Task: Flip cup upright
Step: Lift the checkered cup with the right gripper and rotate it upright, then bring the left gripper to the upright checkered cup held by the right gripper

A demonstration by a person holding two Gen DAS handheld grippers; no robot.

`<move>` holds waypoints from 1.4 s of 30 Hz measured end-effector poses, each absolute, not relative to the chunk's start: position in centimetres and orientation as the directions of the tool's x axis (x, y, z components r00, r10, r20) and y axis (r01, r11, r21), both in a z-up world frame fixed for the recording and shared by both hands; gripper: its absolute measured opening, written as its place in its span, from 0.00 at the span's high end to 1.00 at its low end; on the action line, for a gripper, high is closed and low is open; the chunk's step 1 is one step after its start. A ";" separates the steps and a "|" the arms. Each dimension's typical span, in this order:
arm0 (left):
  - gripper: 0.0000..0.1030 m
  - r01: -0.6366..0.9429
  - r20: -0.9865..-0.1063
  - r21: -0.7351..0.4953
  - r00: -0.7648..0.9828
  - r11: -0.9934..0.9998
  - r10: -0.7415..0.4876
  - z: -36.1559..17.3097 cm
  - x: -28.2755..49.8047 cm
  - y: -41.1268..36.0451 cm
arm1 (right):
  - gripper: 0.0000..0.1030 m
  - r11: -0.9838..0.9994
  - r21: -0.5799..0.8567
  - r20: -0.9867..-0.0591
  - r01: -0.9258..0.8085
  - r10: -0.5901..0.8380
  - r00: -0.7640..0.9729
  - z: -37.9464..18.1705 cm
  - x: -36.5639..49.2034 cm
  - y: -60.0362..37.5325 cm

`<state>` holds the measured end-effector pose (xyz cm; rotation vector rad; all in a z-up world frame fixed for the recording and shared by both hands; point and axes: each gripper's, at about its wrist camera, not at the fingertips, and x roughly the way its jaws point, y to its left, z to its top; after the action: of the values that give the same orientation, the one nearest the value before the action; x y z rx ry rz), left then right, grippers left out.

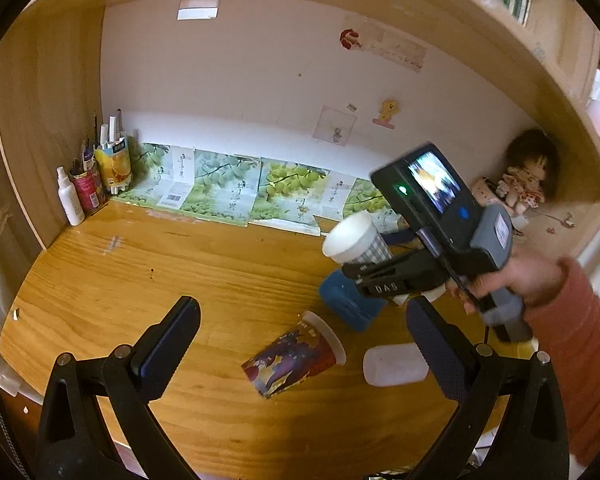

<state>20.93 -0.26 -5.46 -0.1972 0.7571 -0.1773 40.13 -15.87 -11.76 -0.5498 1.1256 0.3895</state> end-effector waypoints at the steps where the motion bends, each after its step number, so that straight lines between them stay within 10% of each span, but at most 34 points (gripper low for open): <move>1: 0.01 0.093 -0.659 -0.241 0.715 0.966 -0.233 -5.3 20.5 0.0 | 0.34 0.822 -0.199 -0.924 -0.533 0.024 0.382 -11.7 39.5 -16.1; 42: 0.01 0.221 -0.827 -0.219 0.474 0.950 -0.301 -12.9 16.3 1.6 | 0.33 0.883 0.399 -0.912 0.248 0.355 0.205 -21.8 22.5 -24.2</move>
<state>16.33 1.62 -12.95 -0.0862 1.0284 -0.3196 22.54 -24.20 -21.84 0.5251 1.3819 0.0794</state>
